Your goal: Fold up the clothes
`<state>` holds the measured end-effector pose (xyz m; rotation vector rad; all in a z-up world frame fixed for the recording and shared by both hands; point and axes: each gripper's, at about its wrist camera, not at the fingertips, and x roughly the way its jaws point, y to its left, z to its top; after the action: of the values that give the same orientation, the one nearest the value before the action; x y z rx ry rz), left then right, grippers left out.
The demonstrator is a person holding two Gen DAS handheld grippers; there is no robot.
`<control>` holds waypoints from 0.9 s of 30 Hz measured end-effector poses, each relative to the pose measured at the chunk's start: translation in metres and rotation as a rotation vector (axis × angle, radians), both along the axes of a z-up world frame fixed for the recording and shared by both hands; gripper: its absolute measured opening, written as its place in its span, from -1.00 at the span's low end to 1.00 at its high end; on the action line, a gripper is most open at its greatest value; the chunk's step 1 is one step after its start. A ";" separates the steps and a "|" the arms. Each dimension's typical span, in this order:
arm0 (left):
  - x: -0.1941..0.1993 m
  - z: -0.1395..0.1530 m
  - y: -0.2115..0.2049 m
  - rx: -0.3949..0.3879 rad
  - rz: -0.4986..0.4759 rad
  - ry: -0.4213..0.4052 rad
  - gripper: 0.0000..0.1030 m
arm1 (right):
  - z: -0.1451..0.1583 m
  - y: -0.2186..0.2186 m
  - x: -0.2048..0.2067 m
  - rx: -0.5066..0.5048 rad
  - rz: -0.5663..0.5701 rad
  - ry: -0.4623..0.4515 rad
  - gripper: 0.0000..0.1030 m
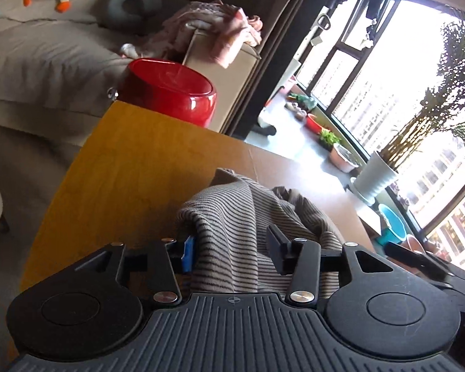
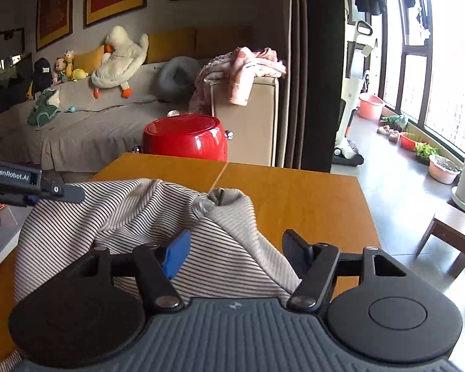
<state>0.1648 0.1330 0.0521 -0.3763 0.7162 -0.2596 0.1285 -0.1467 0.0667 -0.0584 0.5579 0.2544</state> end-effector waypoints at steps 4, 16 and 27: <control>-0.016 0.010 -0.011 0.034 -0.008 -0.011 0.42 | -0.036 0.040 0.033 -0.139 -0.002 0.081 0.37; -0.045 0.039 -0.041 0.119 -0.091 -0.092 0.70 | -0.063 0.015 0.048 -0.092 0.033 0.151 0.37; -0.044 0.059 -0.079 0.088 -0.203 -0.179 0.86 | -0.041 -0.006 0.038 -0.034 0.016 0.094 -0.60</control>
<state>0.1208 0.0536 0.1108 -0.1931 0.5878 -0.4466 0.1663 -0.1528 0.0258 -0.0845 0.6556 0.2645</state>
